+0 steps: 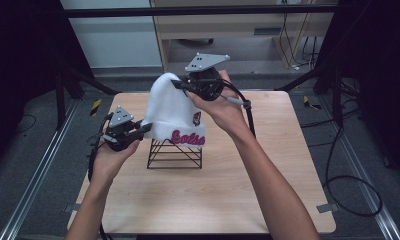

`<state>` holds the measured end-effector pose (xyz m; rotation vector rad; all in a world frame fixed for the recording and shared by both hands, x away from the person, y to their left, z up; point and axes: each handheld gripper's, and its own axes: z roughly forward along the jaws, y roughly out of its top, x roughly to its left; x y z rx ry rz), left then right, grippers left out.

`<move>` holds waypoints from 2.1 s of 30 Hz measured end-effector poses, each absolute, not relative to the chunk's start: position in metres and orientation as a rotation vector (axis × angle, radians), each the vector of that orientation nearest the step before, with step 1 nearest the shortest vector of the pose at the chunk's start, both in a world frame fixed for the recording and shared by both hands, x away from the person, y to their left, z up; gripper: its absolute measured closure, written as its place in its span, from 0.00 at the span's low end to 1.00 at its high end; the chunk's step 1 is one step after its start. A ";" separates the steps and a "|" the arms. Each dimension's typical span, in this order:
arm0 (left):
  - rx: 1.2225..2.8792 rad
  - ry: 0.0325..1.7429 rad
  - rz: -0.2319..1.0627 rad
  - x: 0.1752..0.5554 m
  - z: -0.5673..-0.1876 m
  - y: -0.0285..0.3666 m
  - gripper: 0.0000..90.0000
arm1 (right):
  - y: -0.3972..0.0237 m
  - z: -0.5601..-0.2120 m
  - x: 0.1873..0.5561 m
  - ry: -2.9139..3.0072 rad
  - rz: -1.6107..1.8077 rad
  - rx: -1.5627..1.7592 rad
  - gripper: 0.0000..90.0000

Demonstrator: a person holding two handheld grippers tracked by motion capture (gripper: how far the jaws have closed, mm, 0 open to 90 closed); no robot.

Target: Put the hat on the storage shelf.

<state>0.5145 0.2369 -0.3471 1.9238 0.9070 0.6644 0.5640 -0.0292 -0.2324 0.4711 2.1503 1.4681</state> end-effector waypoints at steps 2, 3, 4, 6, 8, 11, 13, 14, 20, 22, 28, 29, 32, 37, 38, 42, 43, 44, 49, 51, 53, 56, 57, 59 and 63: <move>1.931 0.902 0.667 0.514 -0.347 0.238 0.82 | -0.029 -0.233 0.562 2.151 1.471 0.468 0.92; 1.931 0.902 0.667 0.514 -0.347 0.238 0.82 | -0.029 -0.233 0.562 2.151 1.471 0.468 0.92; 1.928 0.903 0.666 0.514 -0.348 0.238 0.82 | -0.029 -0.233 0.562 2.151 1.469 0.465 0.92; 1.928 0.902 0.667 0.514 -0.348 0.238 0.82 | -0.029 -0.233 0.561 2.153 1.470 0.462 0.92; 1.925 0.905 0.665 0.513 -0.349 0.238 0.82 | -0.029 -0.233 0.560 2.153 1.473 0.460 0.92; 1.924 0.906 0.659 0.513 -0.351 0.238 0.82 | -0.028 -0.234 0.559 2.160 1.468 0.456 0.92; 1.926 0.908 0.658 0.513 -0.354 0.239 0.82 | -0.028 -0.235 0.559 2.166 1.466 0.453 0.92; 1.928 0.912 0.658 0.513 -0.355 0.239 0.82 | -0.028 -0.236 0.558 2.168 1.465 0.452 0.92; 1.936 0.921 0.653 0.512 -0.362 0.241 0.81 | -0.027 -0.243 0.555 2.191 1.447 0.440 0.92; 1.938 0.928 0.649 0.513 -0.365 0.241 0.81 | -0.026 -0.245 0.554 2.197 1.447 0.441 0.92; 1.945 0.935 0.644 0.513 -0.372 0.244 0.81 | -0.025 -0.251 0.550 2.221 1.433 0.433 0.92; 1.945 0.935 0.644 0.513 -0.372 0.244 0.81 | -0.025 -0.252 0.549 2.225 1.431 0.431 0.92; 1.946 0.939 0.638 0.512 -0.376 0.245 0.81 | -0.024 -0.254 0.547 2.232 1.426 0.424 0.92; 1.951 0.943 0.626 0.511 -0.382 0.246 0.81 | -0.024 -0.260 0.544 2.251 1.410 0.421 0.92; 1.950 0.943 0.625 0.511 -0.384 0.246 0.81 | -0.023 -0.261 0.543 2.253 1.409 0.420 0.92; 1.948 0.945 0.619 0.509 -0.388 0.247 0.81 | -0.023 -0.264 0.540 2.263 1.396 0.415 0.92; 1.950 0.948 0.616 0.509 -0.389 0.247 0.81 | -0.022 -0.266 0.539 2.269 1.393 0.412 0.92; 1.949 0.946 0.616 0.509 -0.390 0.247 0.81 | -0.022 -0.266 0.539 2.269 1.393 0.412 0.92; 1.955 0.947 0.611 0.508 -0.393 0.248 0.81 | -0.020 -0.269 0.536 2.281 1.394 0.409 0.92; 1.958 0.946 0.608 0.507 -0.393 0.248 0.81 | -0.020 -0.270 0.535 2.284 1.389 0.408 0.92; 1.955 0.948 0.605 0.507 -0.395 0.249 0.81 | -0.021 -0.272 0.535 2.286 1.388 0.414 0.92; 1.964 0.945 0.599 0.506 -0.398 0.249 0.81 | -0.021 -0.274 0.535 2.296 1.381 0.420 0.92; 1.963 0.946 0.596 0.506 -0.400 0.250 0.81 | -0.020 -0.275 0.535 2.299 1.381 0.422 0.92; 1.970 0.947 0.589 0.506 -0.403 0.250 0.81 | -0.019 -0.277 0.535 2.308 1.369 0.425 0.92; 1.980 0.949 0.582 0.505 -0.407 0.252 0.81 | -0.016 -0.281 0.534 2.325 1.357 0.425 0.92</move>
